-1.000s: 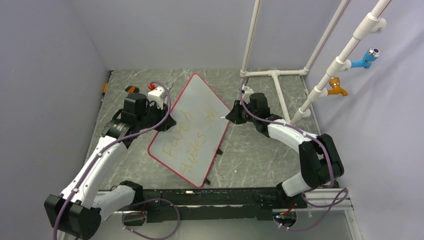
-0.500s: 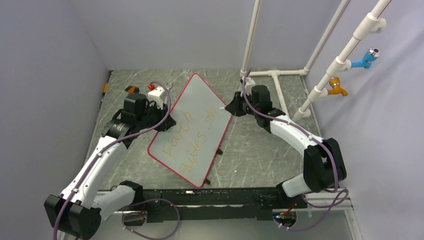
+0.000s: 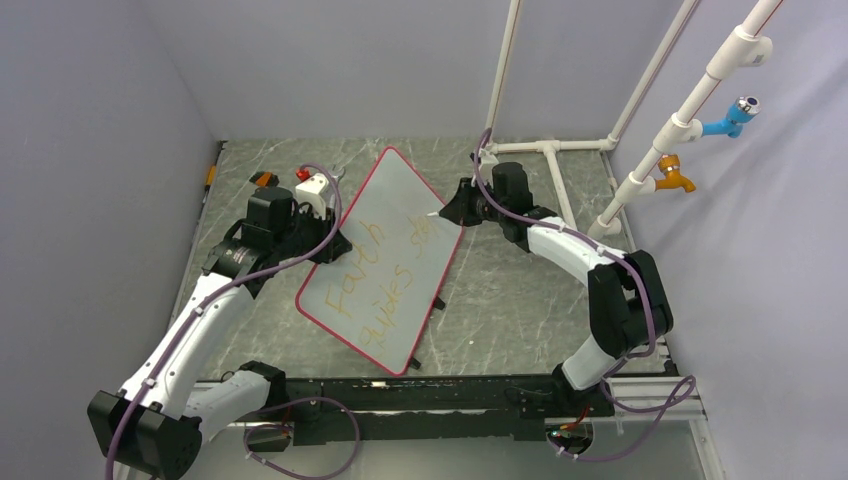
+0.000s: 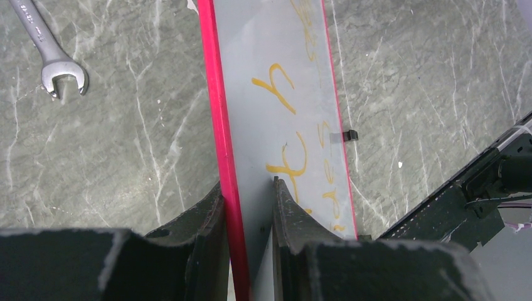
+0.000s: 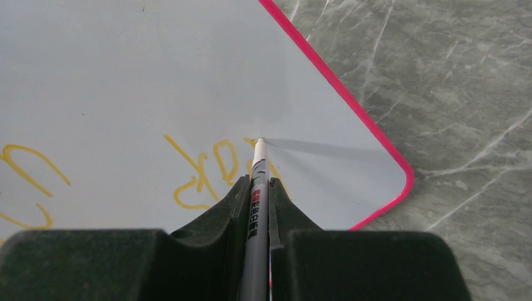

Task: Write a sentence on the whiteboard

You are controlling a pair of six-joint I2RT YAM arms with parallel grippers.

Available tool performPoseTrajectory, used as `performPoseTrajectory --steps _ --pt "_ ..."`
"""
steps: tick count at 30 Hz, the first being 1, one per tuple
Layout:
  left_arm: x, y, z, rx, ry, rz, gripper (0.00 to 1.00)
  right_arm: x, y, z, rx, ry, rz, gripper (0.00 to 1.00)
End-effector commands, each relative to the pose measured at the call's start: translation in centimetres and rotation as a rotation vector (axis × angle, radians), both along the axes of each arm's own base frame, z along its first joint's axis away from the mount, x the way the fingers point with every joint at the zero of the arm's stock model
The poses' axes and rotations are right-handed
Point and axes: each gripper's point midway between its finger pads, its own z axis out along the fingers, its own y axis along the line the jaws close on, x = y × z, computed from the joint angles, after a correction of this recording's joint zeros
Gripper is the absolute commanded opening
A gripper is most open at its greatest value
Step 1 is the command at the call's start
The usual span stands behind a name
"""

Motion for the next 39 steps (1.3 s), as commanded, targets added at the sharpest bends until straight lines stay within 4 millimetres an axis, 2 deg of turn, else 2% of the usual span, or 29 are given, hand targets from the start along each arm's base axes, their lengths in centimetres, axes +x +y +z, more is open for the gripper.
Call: performPoseTrajectory --steps 1,14,27,39 --pt "0.7 2.0 -1.1 0.151 -0.065 -0.002 0.00 1.2 1.3 2.9 0.062 -0.077 0.030 0.00" --pt "0.8 1.9 -1.3 0.155 -0.055 -0.002 0.00 2.2 1.6 2.4 0.057 -0.074 0.027 0.00" --pt "0.8 2.0 -1.3 0.153 -0.057 0.000 0.00 3.2 1.0 0.5 0.009 -0.038 -0.029 0.00" --pt "0.7 1.9 -1.3 0.154 -0.055 -0.002 0.00 1.6 0.3 -1.1 -0.010 0.003 -0.030 0.00"
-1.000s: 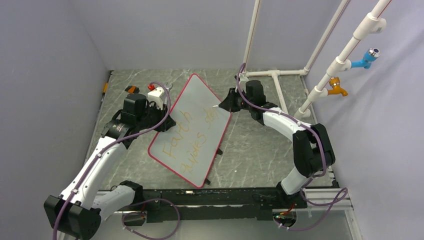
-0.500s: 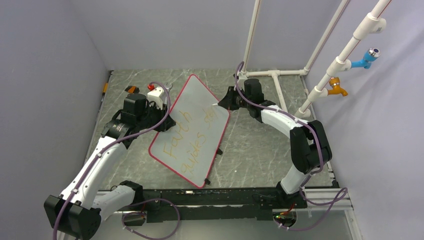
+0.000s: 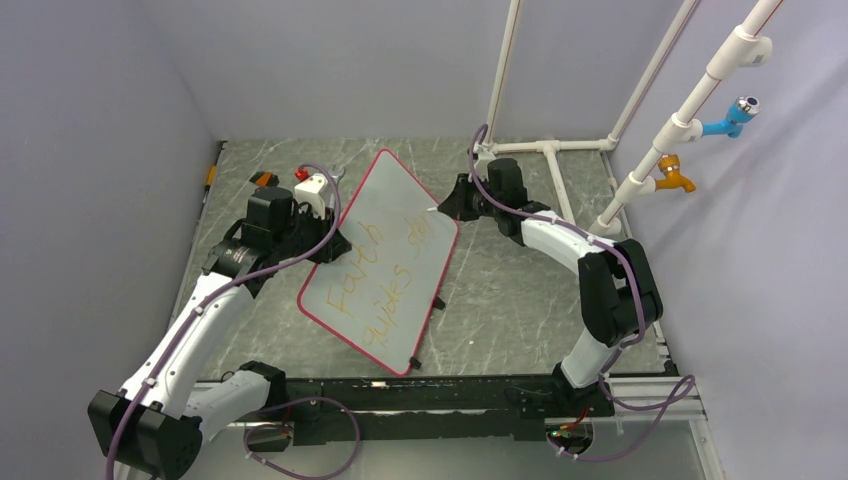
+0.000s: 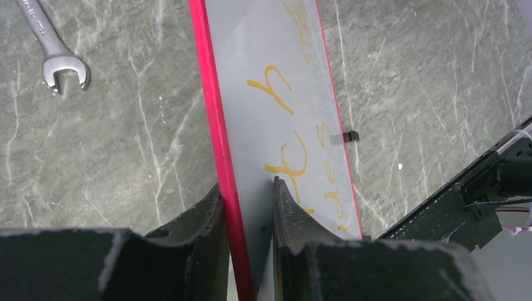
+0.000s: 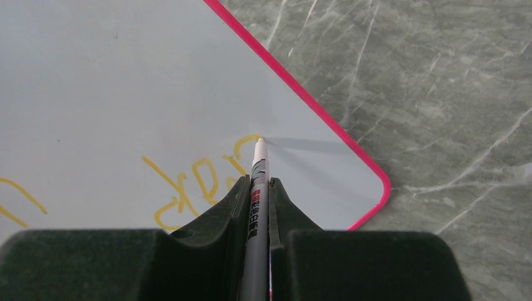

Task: Write a sentence on the whiteboard

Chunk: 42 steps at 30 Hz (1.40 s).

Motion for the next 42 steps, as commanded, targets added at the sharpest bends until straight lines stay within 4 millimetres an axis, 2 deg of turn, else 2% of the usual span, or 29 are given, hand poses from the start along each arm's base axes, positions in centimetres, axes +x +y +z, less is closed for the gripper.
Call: performPoseTrajectory --steps 1,8,14,18,22,23,28,30,32,36,40,42 --pt "0.7 1.8 -1.2 0.155 -0.066 -0.016 0.00 -0.8 -0.3 -0.4 -0.004 0.004 -0.002 0.00" --pt "0.7 1.9 -1.0 0.156 -0.071 -0.013 0.00 -2.3 -0.5 -1.0 0.002 0.027 0.016 0.00" --pt "0.7 1.9 -1.0 0.156 -0.073 -0.010 0.00 -3.3 -0.1 0.0 0.024 0.016 0.062 0.00" --pt "0.7 2.0 -1.0 0.157 -0.073 -0.009 0.00 -4.1 0.5 1.4 0.053 -0.008 0.115 0.00" --pt "0.8 2.0 -0.9 0.158 -0.076 -0.008 0.00 -4.8 0.8 3.8 0.089 -0.077 0.159 0.00" --pt "0.7 2.0 -1.0 0.158 -0.074 -0.008 0.00 -5.1 0.9 4.8 0.104 -0.109 0.171 0.00" --pt "0.7 2.0 -1.0 0.159 -0.072 -0.008 0.00 -8.4 0.3 12.3 0.219 -0.371 0.215 0.00" --pt "0.7 2.0 -1.0 0.160 -0.073 -0.008 0.00 -8.9 -0.3 14.1 0.230 -0.436 0.192 0.00" --pt "0.7 2.0 -1.0 0.159 -0.075 -0.007 0.00 -8.8 -0.9 15.0 0.219 -0.467 0.153 0.00" --pt "0.7 2.1 -1.0 0.159 -0.075 -0.006 0.00 -7.4 -2.2 14.5 0.166 -0.459 0.050 0.00" --pt "0.7 2.1 -1.1 0.160 -0.071 -0.005 0.00 -5.6 -3.8 12.4 0.101 -0.394 -0.078 0.00" --pt "0.8 2.0 -1.2 0.161 -0.069 -0.006 0.00 -4.8 -3.9 11.0 0.071 -0.351 -0.096 0.00"
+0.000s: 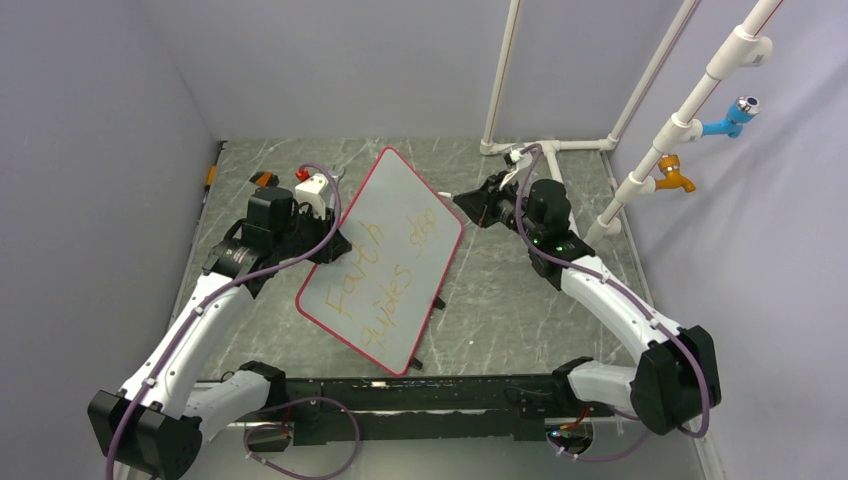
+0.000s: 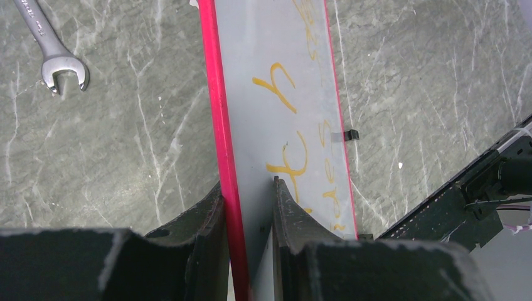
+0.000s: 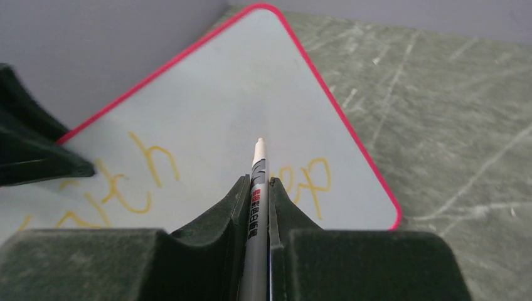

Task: Write a sentence on the whiteboard

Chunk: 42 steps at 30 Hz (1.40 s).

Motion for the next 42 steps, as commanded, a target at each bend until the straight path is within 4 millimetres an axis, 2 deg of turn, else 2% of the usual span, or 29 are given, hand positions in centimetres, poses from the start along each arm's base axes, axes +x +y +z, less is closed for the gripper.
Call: performPoseTrajectory --steps 1,8,12,20,29,42 --pt "0.8 2.0 -1.2 0.160 -0.067 -0.006 0.00 2.5 -1.2 -2.4 -0.066 0.070 -0.120 0.00" --pt "0.8 2.0 -1.2 0.159 -0.065 -0.005 0.00 4.1 -0.3 -6.8 -0.090 0.189 -0.098 0.00" --pt "0.8 2.0 -1.3 0.160 -0.063 -0.007 0.00 5.1 -0.3 -8.3 -0.100 0.225 -0.111 0.00" --pt "0.8 2.0 -1.4 0.160 -0.060 -0.008 0.00 7.2 -0.6 -9.3 -0.093 0.253 -0.139 0.00" --pt "0.9 2.0 -1.5 0.162 -0.056 -0.007 0.00 8.7 0.0 -10.0 -0.091 0.272 -0.129 0.00" --pt "0.9 2.0 -1.6 0.162 -0.053 -0.006 0.00 8.7 0.8 -11.8 -0.109 0.313 -0.077 0.00"
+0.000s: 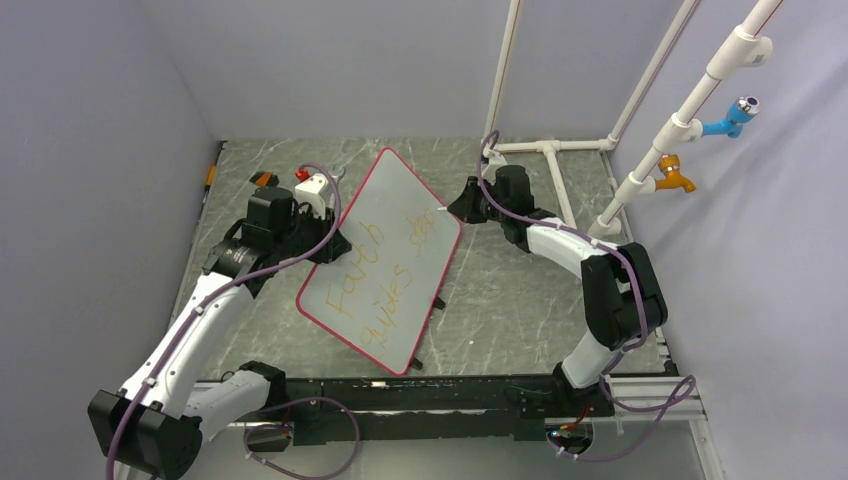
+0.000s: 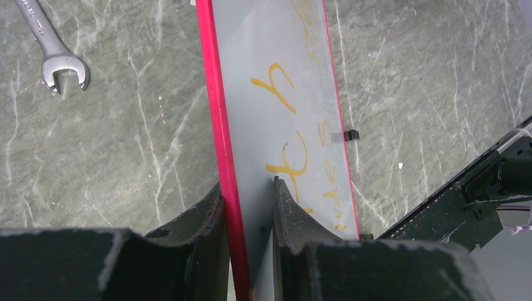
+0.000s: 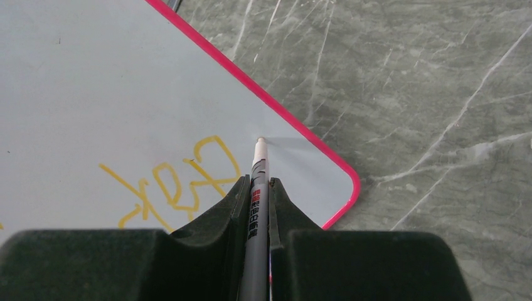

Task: Write a sentence on the whiteboard

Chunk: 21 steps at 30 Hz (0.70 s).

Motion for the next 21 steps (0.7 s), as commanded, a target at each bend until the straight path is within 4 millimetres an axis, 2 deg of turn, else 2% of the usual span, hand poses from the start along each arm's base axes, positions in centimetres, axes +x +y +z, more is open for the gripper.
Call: performPoseTrajectory --steps 1,12,21 --pt "0.9 2.0 -1.5 0.163 -0.054 -0.007 0.00 0.8 1.1 1.9 0.041 -0.051 0.048 0.00" --pt "0.9 2.0 -1.5 0.165 -0.056 -0.007 0.00 -1.0 2.3 1.7 0.050 -0.029 0.128 0.00" --pt "0.9 2.0 -1.5 0.167 -0.057 -0.004 0.00 -1.6 1.3 0.1 0.007 0.006 0.094 0.00"
